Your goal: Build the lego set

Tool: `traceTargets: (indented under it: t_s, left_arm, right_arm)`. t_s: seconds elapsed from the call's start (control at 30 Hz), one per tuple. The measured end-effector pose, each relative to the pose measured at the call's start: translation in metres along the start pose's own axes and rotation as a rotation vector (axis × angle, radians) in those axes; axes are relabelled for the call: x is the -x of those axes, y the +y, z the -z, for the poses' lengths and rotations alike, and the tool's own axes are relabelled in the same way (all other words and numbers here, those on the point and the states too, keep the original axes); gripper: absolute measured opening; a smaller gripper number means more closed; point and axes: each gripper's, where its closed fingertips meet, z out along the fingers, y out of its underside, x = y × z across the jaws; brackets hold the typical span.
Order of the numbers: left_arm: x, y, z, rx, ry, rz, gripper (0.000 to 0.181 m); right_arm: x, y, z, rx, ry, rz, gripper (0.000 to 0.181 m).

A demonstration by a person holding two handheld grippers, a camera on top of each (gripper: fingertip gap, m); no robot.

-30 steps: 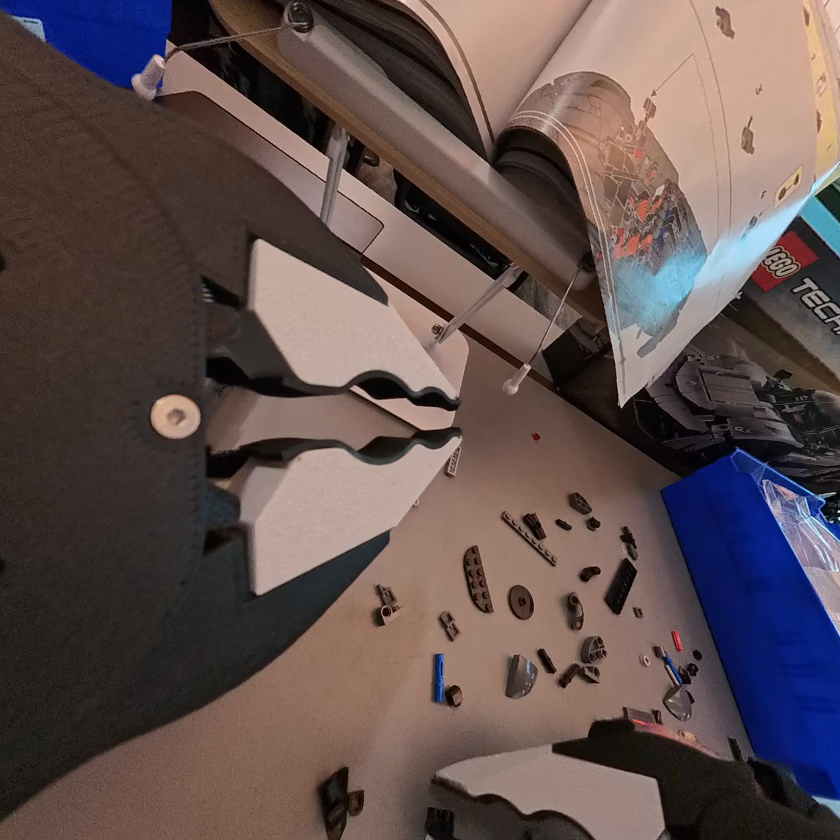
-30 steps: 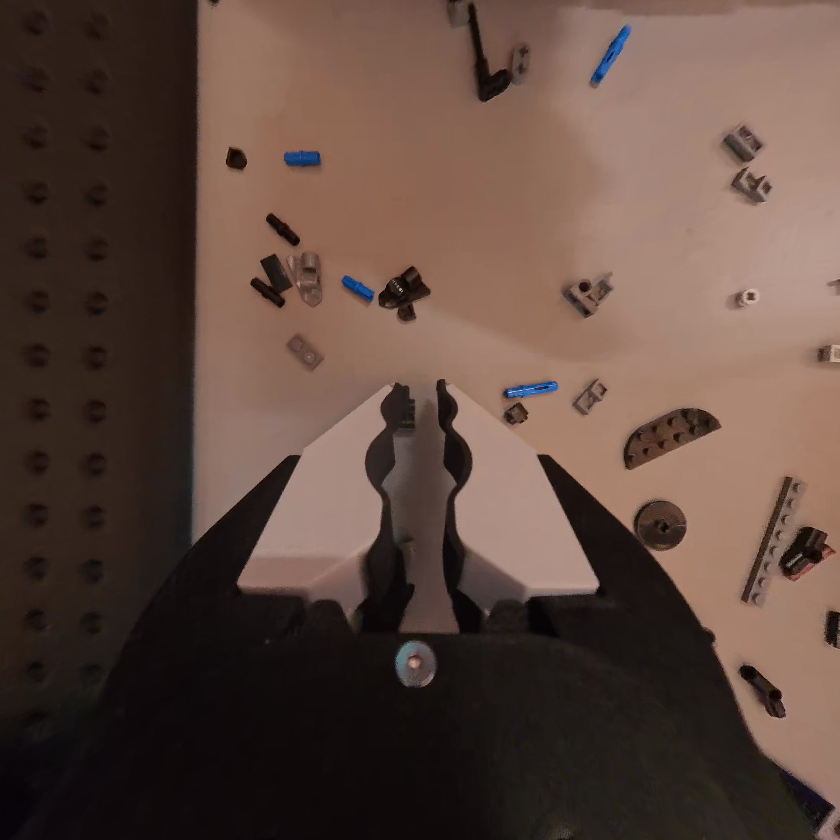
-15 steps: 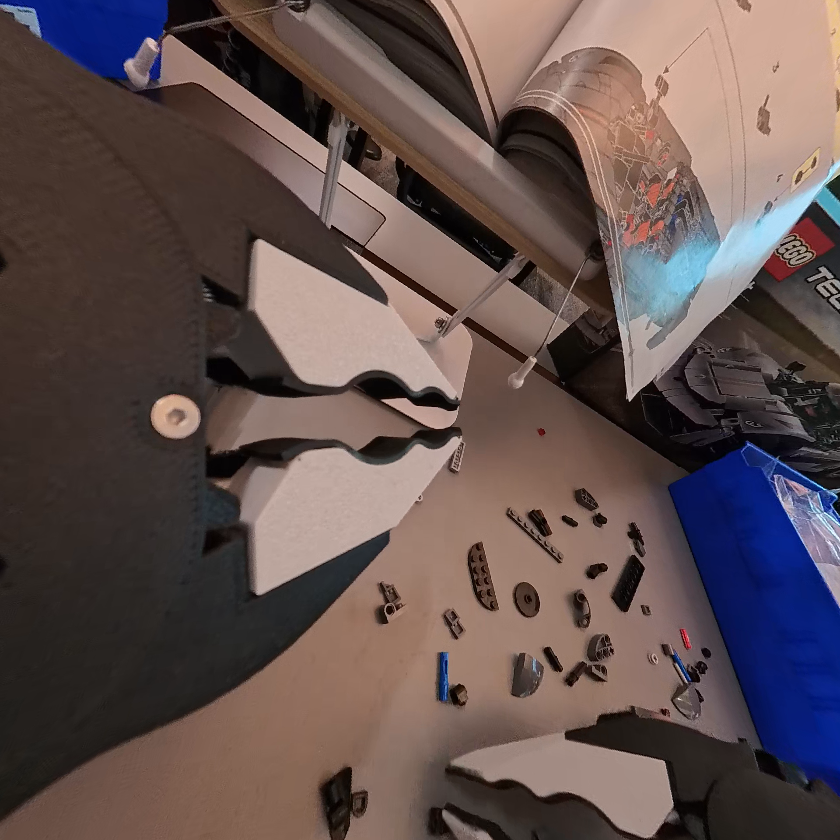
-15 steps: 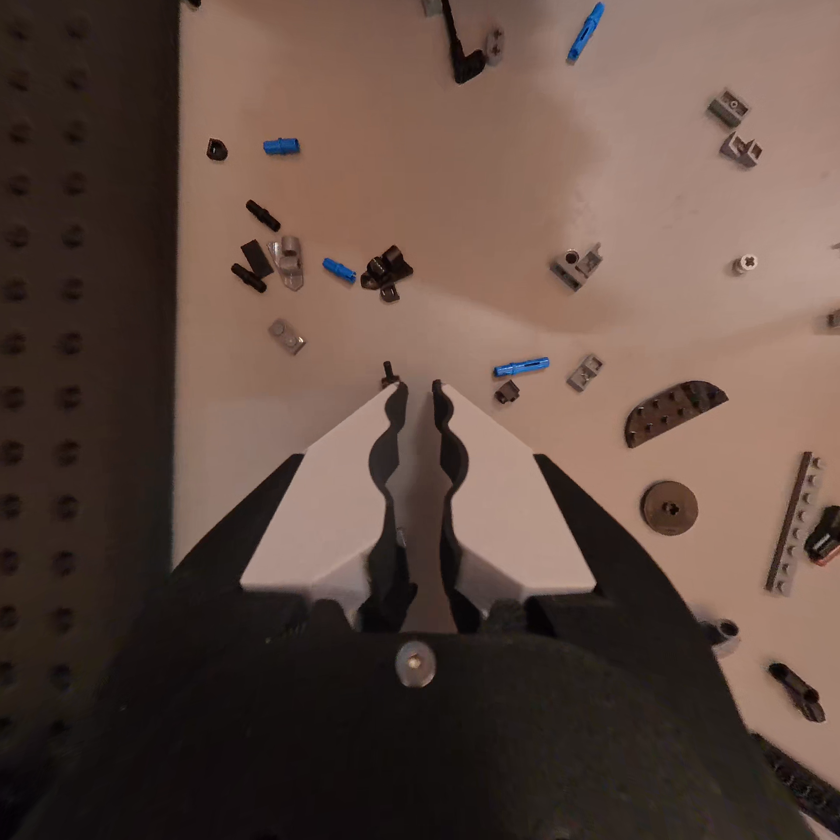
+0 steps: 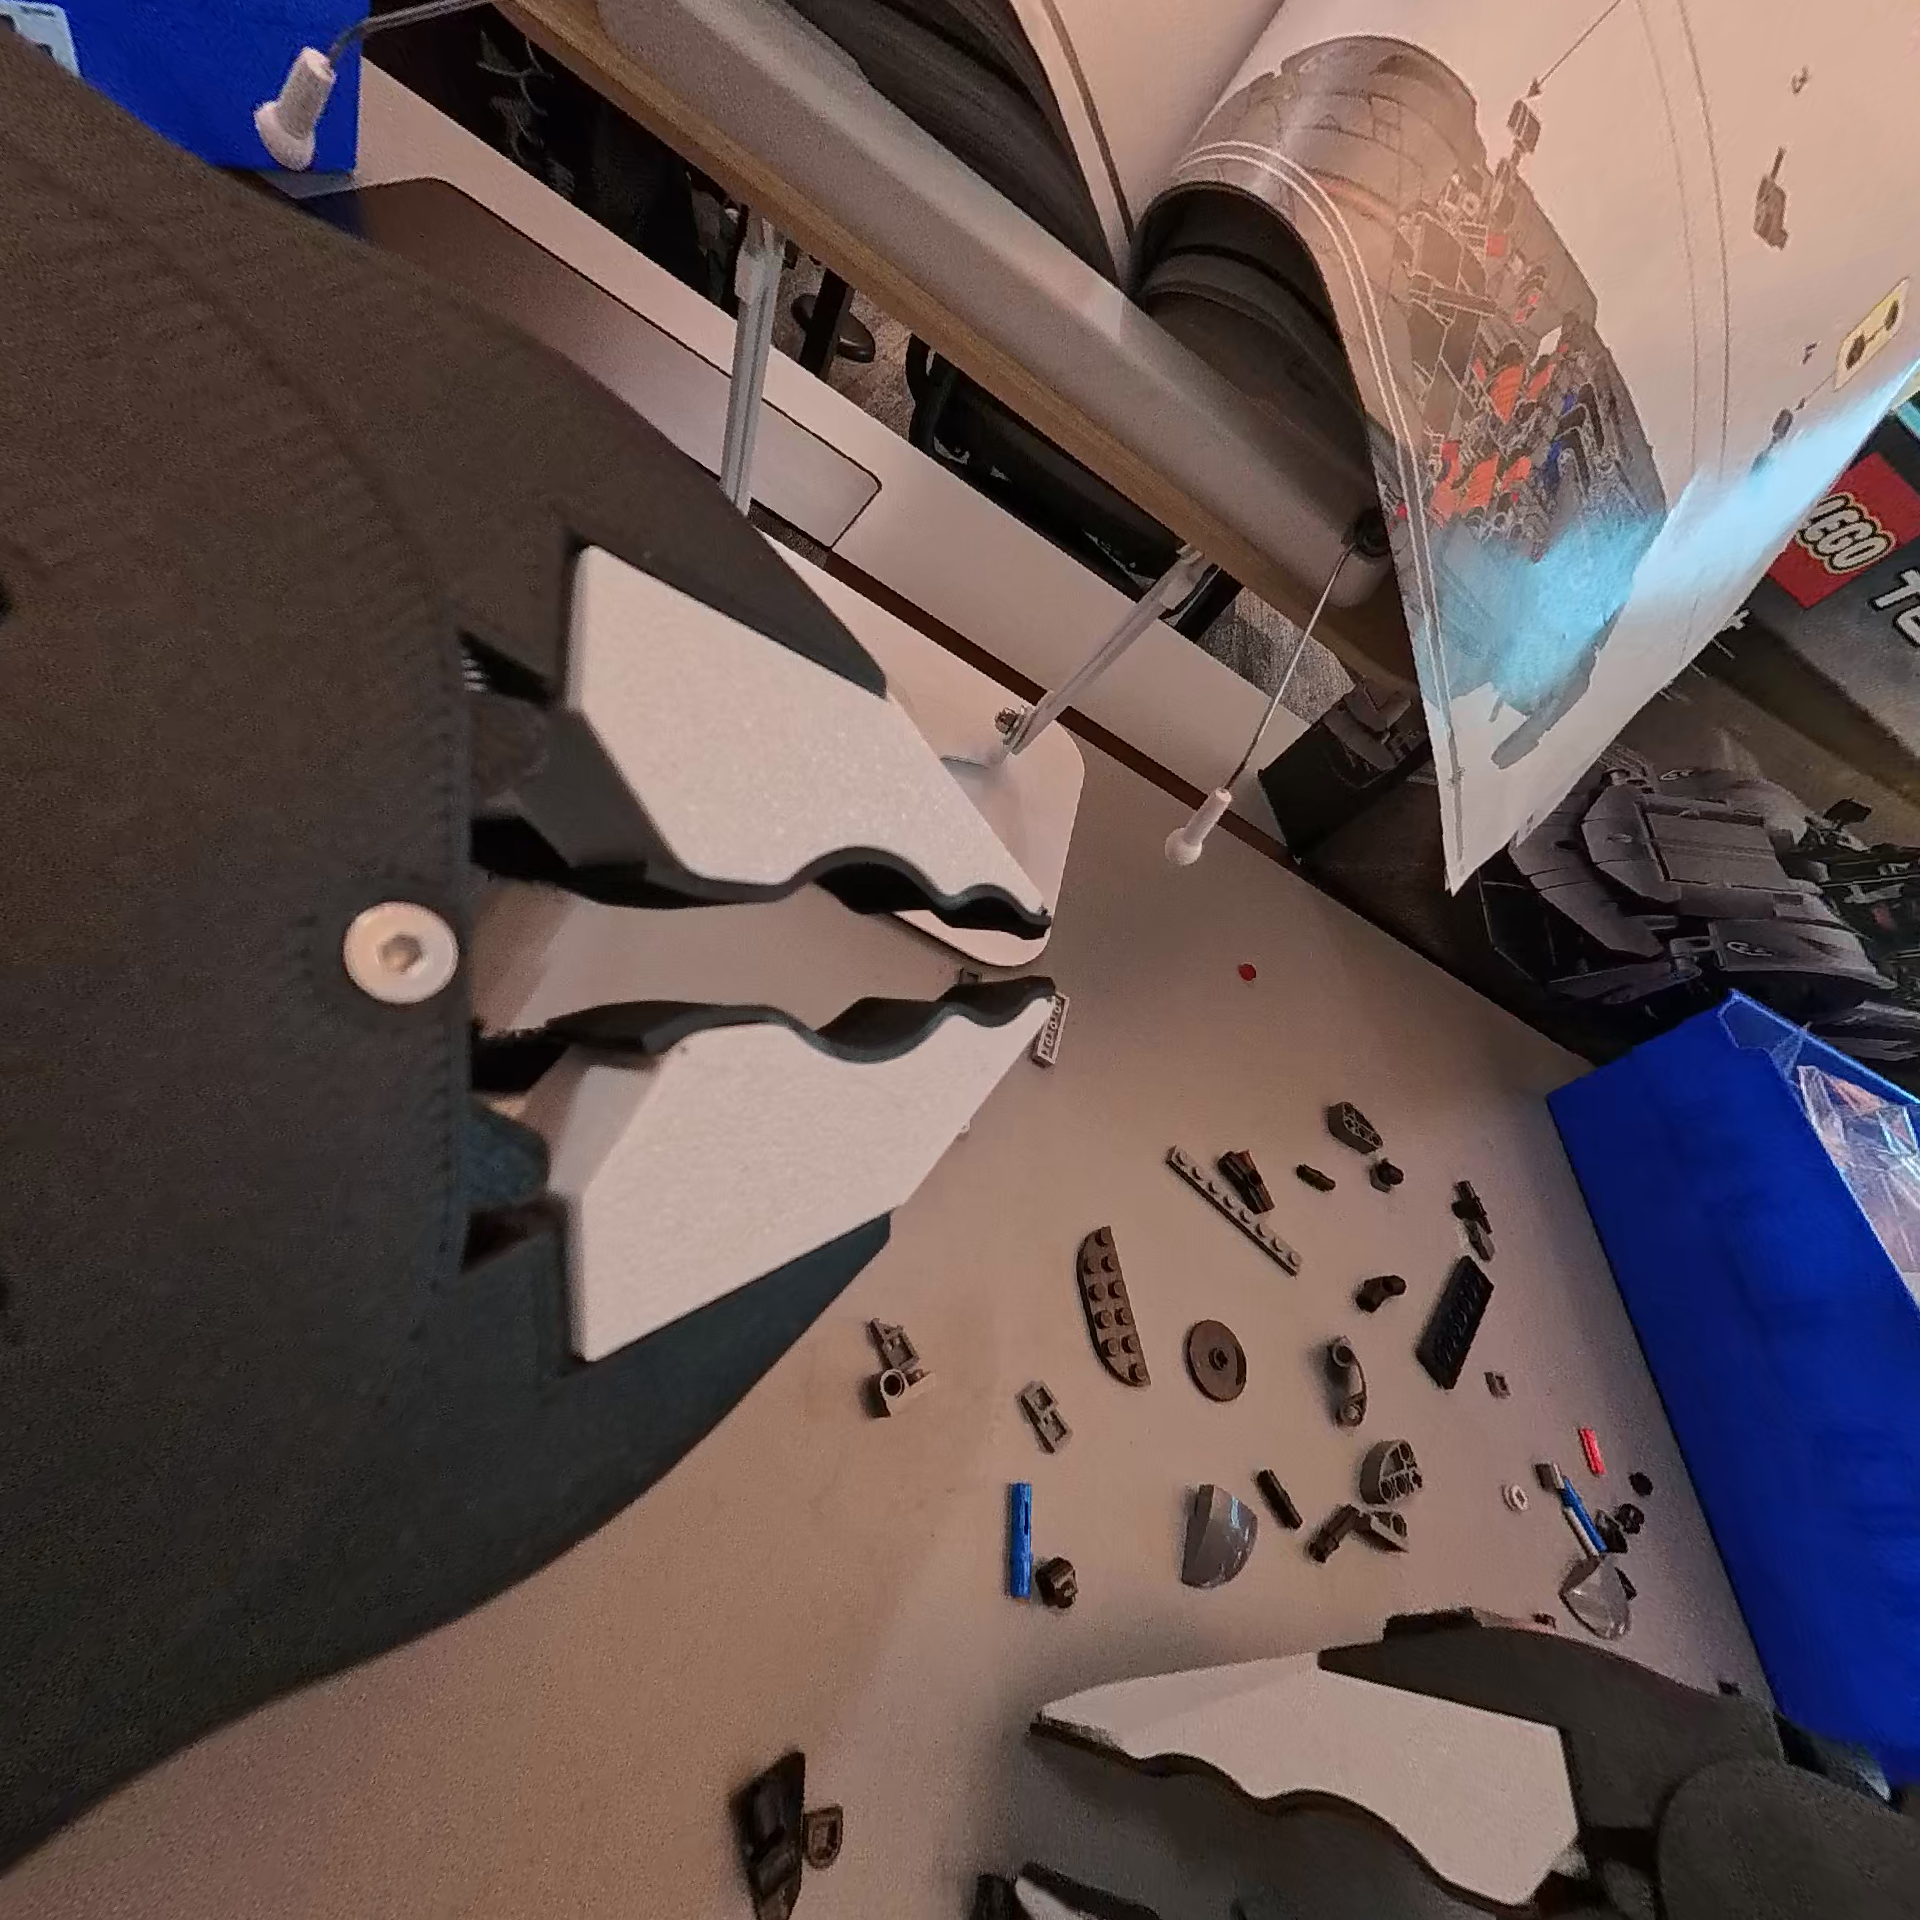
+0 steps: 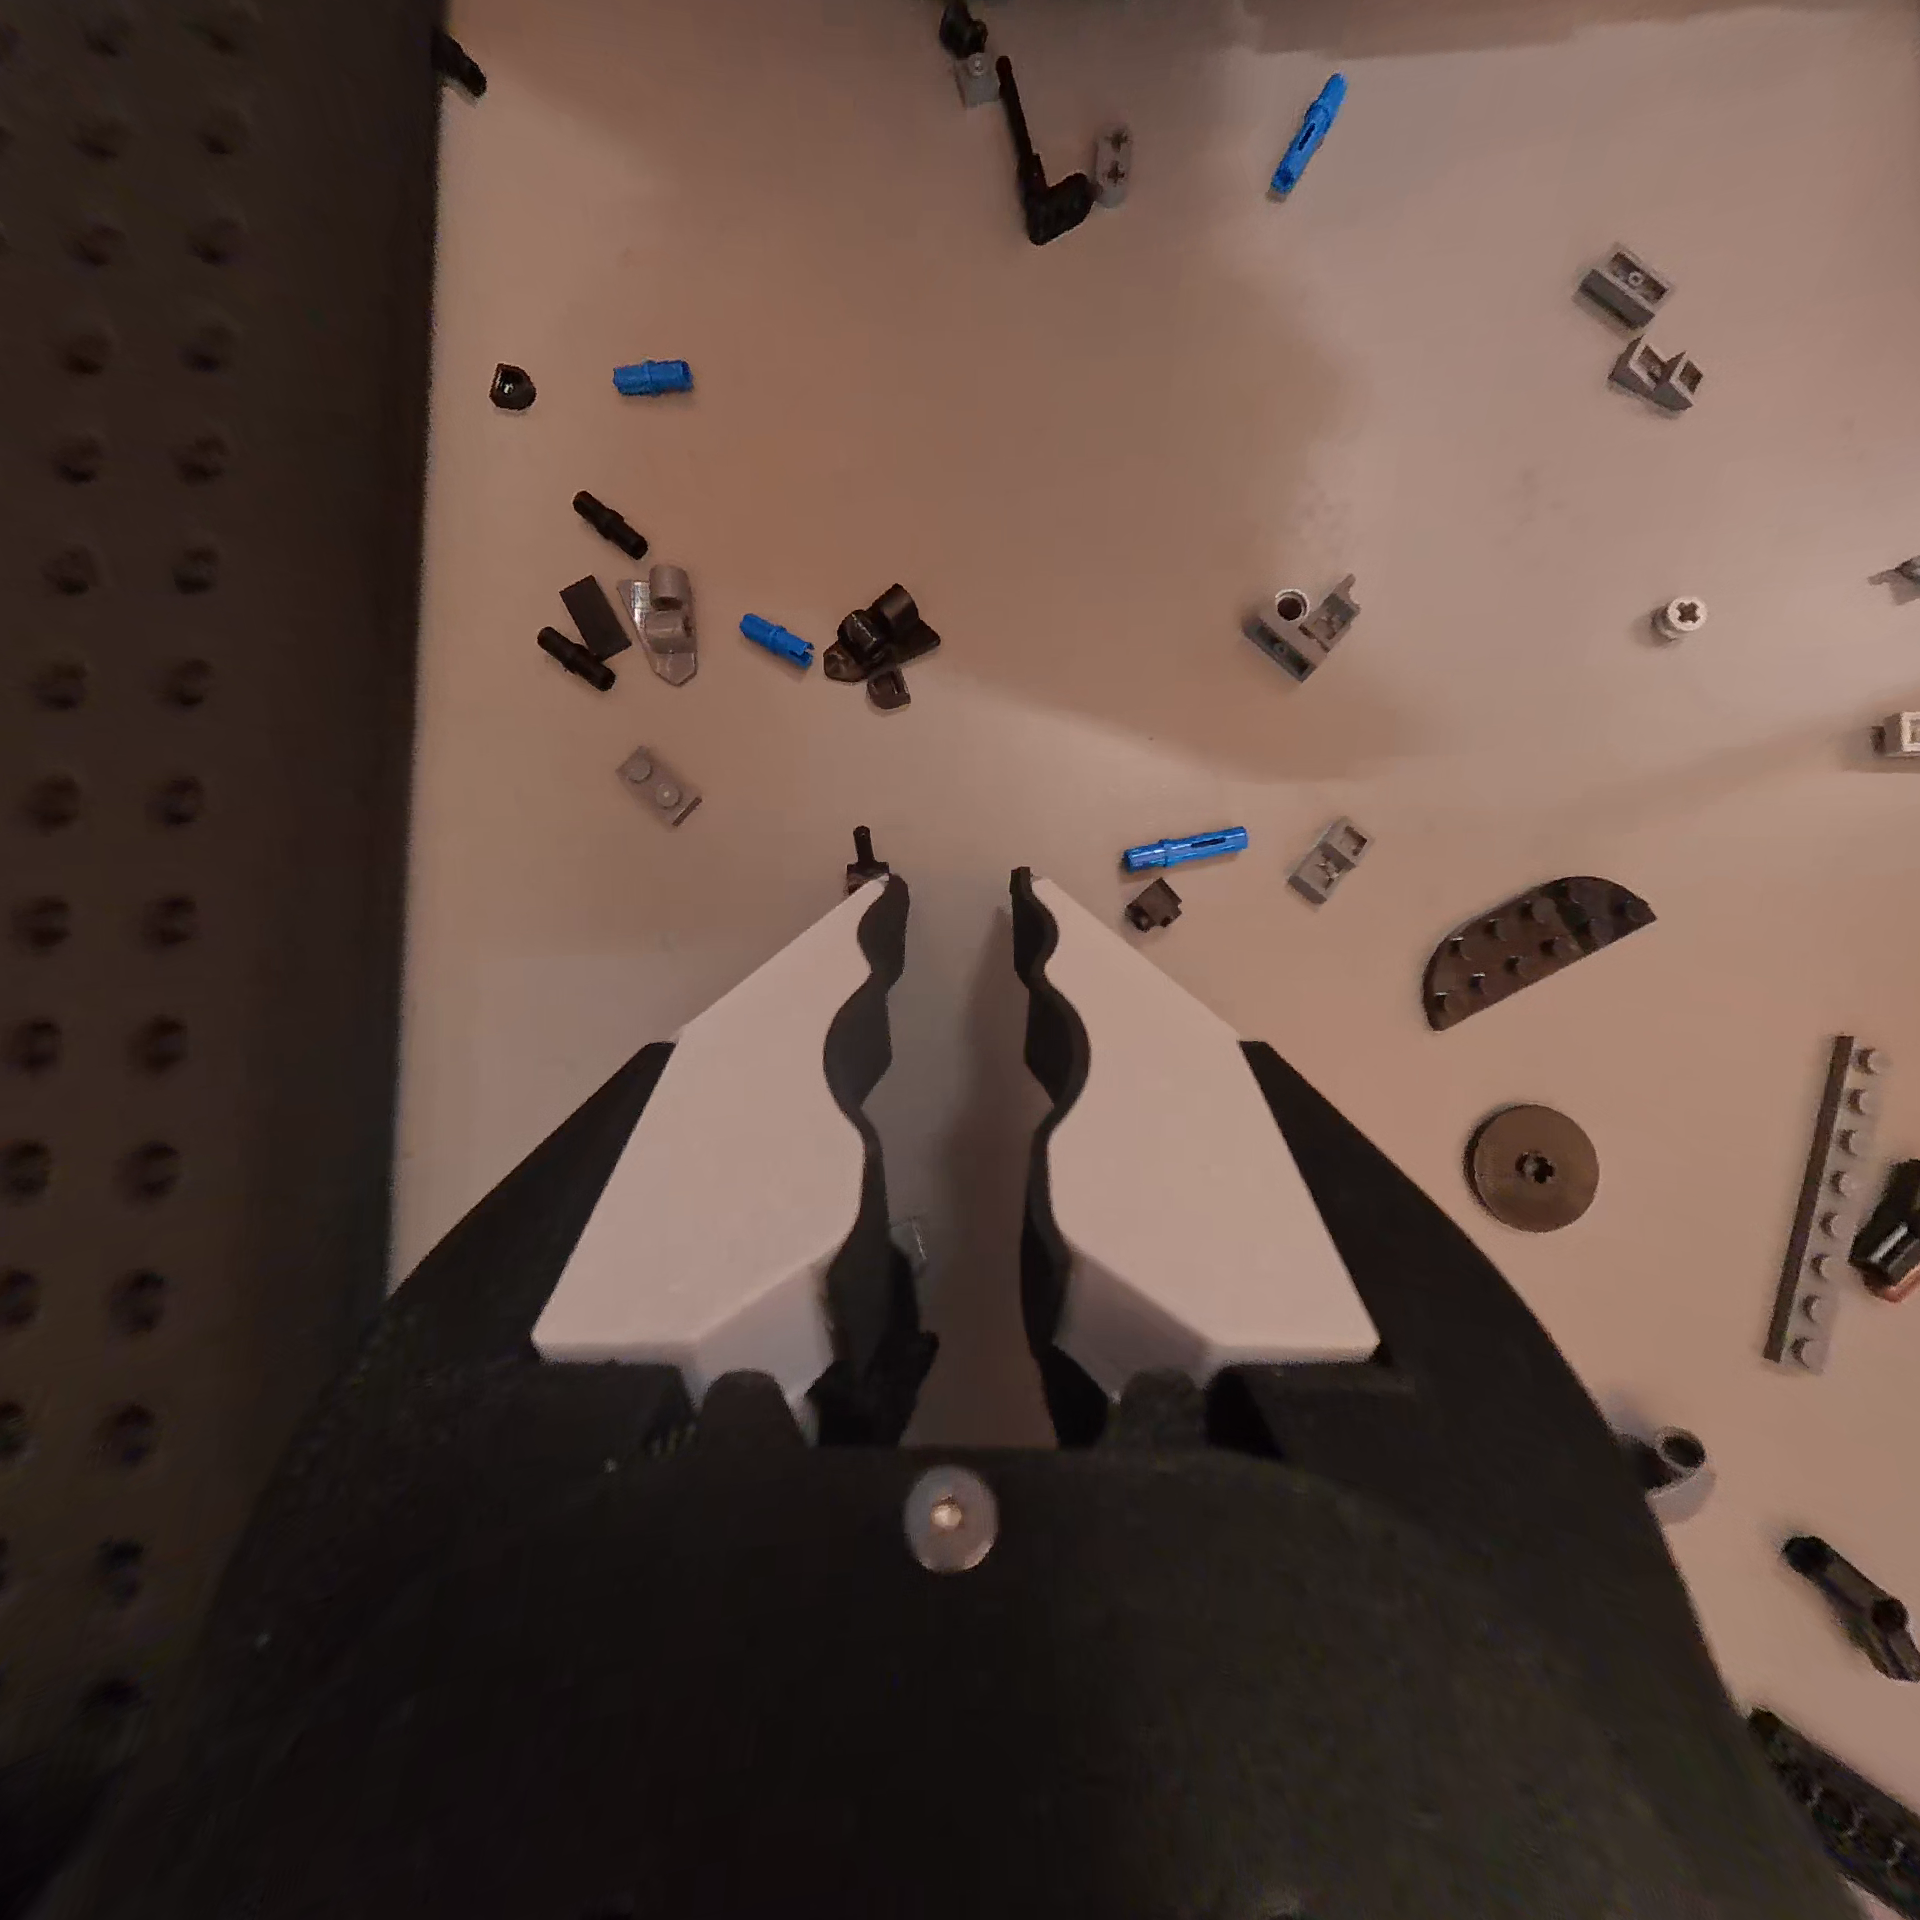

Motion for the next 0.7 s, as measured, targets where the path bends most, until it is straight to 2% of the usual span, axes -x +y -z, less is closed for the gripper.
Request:
traceTargets:
  t_s: [0.13,0.3,0.43,0.6,0.7]
  left_arm:
    - [0.001,0.000,0.000,-0.002,-0.004,0.000,0.007]
    - [0.018,-0.011,0.008,-0.031,-0.094,-0.032,0.020]
    - [0.046,-0.042,0.019,-0.099,-0.175,-0.018,0.030]
    - [0.089,-0.063,-0.004,-0.037,-0.255,-0.134,0.050]
    - [0.113,-0.073,-0.024,-0.004,-0.282,-0.241,0.049]
  right_arm:
    - [0.000,-0.002,0.000,-0.018,-0.006,-0.002,0.018]
    - [0.001,-0.006,0.000,-0.043,-0.006,0.015,0.018]
    - [-0.001,-0.007,0.000,-0.063,0.000,0.019,0.019]
    - [0.000,-0.013,0.003,-0.104,-0.004,0.023,0.019]
    - [0.000,-0.009,-0.001,-0.096,-0.017,0.021,0.019]
